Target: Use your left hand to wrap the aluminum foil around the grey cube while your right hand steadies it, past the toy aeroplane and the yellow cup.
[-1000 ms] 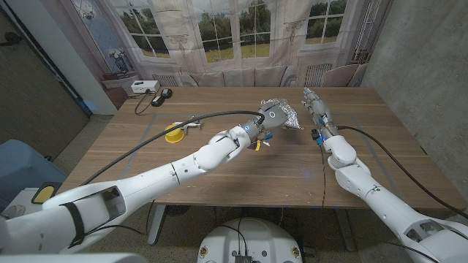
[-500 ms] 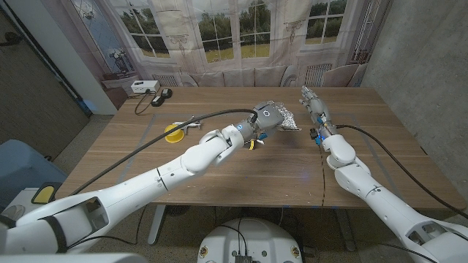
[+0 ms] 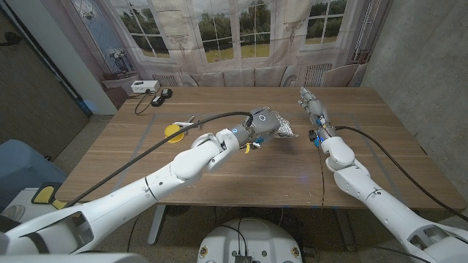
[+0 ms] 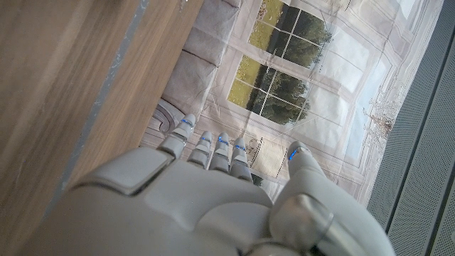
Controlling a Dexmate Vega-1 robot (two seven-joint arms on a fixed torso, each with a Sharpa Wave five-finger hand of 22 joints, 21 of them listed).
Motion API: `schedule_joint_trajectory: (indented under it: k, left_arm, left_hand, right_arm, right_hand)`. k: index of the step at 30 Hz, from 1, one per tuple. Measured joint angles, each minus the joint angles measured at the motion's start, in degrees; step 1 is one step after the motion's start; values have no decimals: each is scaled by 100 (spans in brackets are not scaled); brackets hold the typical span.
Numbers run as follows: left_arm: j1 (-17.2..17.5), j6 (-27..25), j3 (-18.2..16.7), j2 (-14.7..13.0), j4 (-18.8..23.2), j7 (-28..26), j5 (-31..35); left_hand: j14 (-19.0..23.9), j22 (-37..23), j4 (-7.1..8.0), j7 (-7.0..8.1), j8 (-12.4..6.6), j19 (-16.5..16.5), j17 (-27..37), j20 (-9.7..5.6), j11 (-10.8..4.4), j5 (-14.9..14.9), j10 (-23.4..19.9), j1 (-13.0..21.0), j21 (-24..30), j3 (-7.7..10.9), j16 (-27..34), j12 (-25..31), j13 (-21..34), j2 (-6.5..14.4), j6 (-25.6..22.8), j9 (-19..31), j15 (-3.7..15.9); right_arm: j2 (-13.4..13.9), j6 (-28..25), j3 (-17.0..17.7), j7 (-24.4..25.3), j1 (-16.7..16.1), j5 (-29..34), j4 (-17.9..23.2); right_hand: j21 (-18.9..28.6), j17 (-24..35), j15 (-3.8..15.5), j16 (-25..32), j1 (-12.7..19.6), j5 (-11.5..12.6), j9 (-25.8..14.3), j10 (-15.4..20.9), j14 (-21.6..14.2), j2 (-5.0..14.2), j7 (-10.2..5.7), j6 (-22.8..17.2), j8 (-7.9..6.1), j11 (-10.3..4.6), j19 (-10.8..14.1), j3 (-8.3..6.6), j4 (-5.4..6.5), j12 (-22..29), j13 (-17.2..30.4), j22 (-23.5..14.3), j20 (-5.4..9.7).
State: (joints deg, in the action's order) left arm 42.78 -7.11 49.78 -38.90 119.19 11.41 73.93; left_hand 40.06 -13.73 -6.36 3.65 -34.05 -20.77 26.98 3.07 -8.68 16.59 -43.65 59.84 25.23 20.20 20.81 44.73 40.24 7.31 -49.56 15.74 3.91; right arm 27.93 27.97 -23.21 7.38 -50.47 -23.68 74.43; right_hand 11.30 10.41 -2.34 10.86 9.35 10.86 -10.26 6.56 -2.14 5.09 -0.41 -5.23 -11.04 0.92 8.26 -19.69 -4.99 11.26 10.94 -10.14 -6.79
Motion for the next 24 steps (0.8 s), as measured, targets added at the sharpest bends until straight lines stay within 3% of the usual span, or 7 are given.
schedule_joint_trajectory:
  k: [7,14,24]
  left_arm:
    - [230,126,-232,-124,222,207,-197]
    - [481,231,-462,-282,358,169,-393]
    - [848,60,-687,-415,594,141,-209]
  left_hand:
    - [-1,0,-3,-12,0,0,26,0,0,0,0,0,22,4,-51,22,77,0,-11,0,-1]
    - [49,0,45,-12,0,0,14,0,-25,-2,21,36,96,128,-113,22,93,-36,-12,0,-12]
    - [203,1,52,-18,0,-31,10,31,-27,-4,-40,66,155,136,-155,-24,62,-66,-20,0,38]
  right_arm:
    - [4,-3,0,60,-70,21,83]
    - [7,-74,1,115,-109,59,176]
    - [-21,-191,-54,144,-77,103,222]
  right_hand:
    - [0,0,0,0,-25,0,0,0,0,25,0,0,0,0,0,0,0,0,0,0,0]
    - [0,0,0,0,-24,0,0,0,0,25,0,0,0,0,0,0,0,0,0,0,0]
    - [0,14,0,0,-62,0,0,0,0,15,0,0,0,0,0,0,0,0,0,0,0]
